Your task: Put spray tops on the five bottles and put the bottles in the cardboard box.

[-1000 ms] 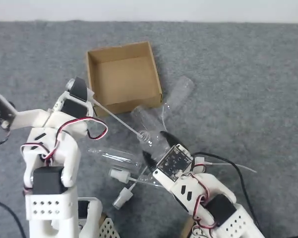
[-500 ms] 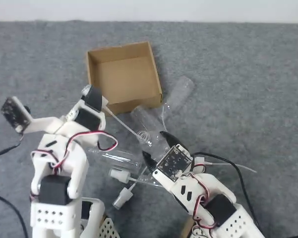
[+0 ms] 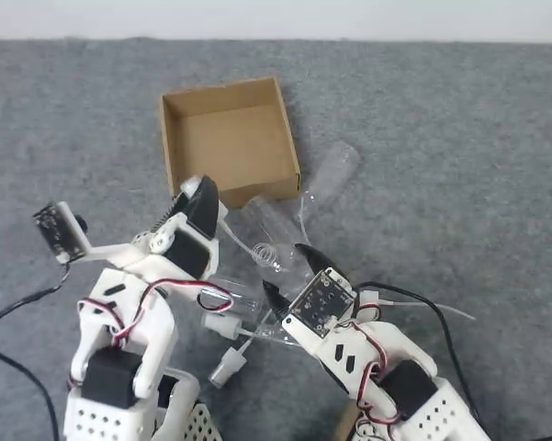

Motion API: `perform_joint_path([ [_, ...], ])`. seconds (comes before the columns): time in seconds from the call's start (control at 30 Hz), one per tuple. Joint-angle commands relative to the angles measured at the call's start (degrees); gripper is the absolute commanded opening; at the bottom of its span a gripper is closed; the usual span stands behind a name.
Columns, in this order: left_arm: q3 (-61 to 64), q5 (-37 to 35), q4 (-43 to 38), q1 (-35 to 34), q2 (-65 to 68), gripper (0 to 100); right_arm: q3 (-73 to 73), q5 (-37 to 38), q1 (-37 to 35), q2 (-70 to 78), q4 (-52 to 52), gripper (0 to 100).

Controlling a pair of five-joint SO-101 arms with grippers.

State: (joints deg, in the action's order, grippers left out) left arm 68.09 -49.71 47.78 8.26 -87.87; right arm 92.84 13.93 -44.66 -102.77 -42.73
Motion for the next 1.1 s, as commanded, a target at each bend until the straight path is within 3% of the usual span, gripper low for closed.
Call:
perform_joint_path([
  [0.0, 0.2, 2.8, -1.6, 1.1, -2.0, 1, -1.0, 0.6, -0.3, -1.2, 1.2, 11.6],
  [0.47, 4.8, 8.4, -1.4, 11.7, -2.3, 1, -1.0, 0.5, -0.1, -1.2, 1.2, 11.6],
  [0.77, 4.7, 9.1, 1.8, 13.8, -2.3, 1, -1.0, 0.5, 0.0, -1.2, 1.1, 11.6],
  [1.07, 4.4, 17.2, 3.1, 15.1, -2.4, 2, -1.0, 0.5, 0.0, -1.2, 1.1, 11.6],
])
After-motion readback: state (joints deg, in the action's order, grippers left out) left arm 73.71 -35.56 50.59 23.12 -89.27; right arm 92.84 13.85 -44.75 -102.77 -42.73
